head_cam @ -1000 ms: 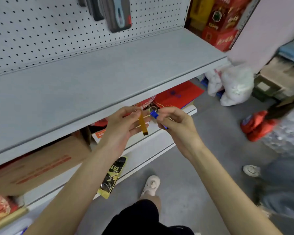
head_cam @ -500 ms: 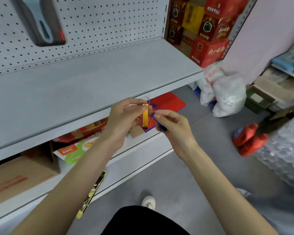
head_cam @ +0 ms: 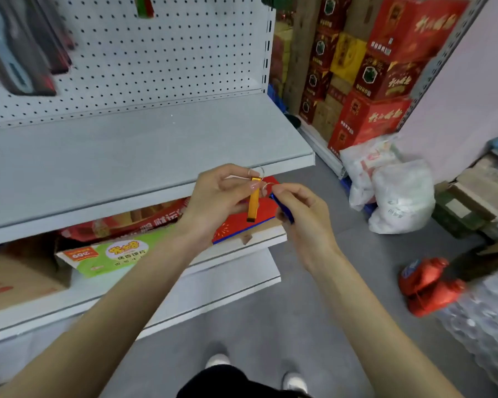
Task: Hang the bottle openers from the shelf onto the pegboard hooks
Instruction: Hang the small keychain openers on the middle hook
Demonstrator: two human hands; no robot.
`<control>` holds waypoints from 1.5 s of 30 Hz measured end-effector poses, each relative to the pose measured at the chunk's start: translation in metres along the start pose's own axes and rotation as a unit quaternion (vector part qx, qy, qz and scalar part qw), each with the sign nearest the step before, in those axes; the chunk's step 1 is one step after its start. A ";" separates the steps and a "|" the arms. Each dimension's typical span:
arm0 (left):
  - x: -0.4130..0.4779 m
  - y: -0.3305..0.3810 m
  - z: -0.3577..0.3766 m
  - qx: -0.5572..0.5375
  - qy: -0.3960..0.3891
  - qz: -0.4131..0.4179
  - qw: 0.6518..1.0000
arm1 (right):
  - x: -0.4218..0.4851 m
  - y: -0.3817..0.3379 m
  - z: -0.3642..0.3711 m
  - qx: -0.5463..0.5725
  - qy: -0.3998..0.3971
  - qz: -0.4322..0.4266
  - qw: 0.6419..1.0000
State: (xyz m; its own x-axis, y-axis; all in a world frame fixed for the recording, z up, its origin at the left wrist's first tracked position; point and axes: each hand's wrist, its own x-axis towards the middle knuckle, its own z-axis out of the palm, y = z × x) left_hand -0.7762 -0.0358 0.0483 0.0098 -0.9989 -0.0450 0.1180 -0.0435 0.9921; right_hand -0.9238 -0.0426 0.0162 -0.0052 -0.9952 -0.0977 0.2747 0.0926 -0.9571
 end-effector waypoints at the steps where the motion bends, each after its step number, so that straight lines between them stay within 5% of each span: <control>1: 0.000 -0.001 0.012 0.001 0.011 0.004 1.000 | 0.004 -0.004 -0.011 -0.004 -0.005 0.001 1.000; 8: -0.007 -0.003 0.099 -0.008 0.077 0.031 0.997 | 0.019 -0.038 -0.087 0.003 -0.070 -0.002 0.998; 17: 0.012 0.041 0.153 0.013 0.108 0.084 0.991 | 0.055 -0.107 -0.114 -0.108 -0.103 -0.105 0.983; 32: 0.102 0.127 0.114 0.042 0.119 0.196 0.972 | 0.160 -0.209 -0.038 -0.112 -0.086 -0.230 0.963; 45: 0.200 0.167 0.060 0.057 0.107 0.197 0.973 | 0.267 -0.244 0.012 -0.042 -0.048 -0.186 0.980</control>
State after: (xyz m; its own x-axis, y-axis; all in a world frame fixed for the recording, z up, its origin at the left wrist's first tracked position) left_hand -0.8140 -0.2437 0.2115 0.2402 -0.9127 0.3305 -0.0475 0.3290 0.9431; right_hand -0.9805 -0.3312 0.2273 0.0013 -0.9585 0.2851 0.1914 -0.2796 -0.9409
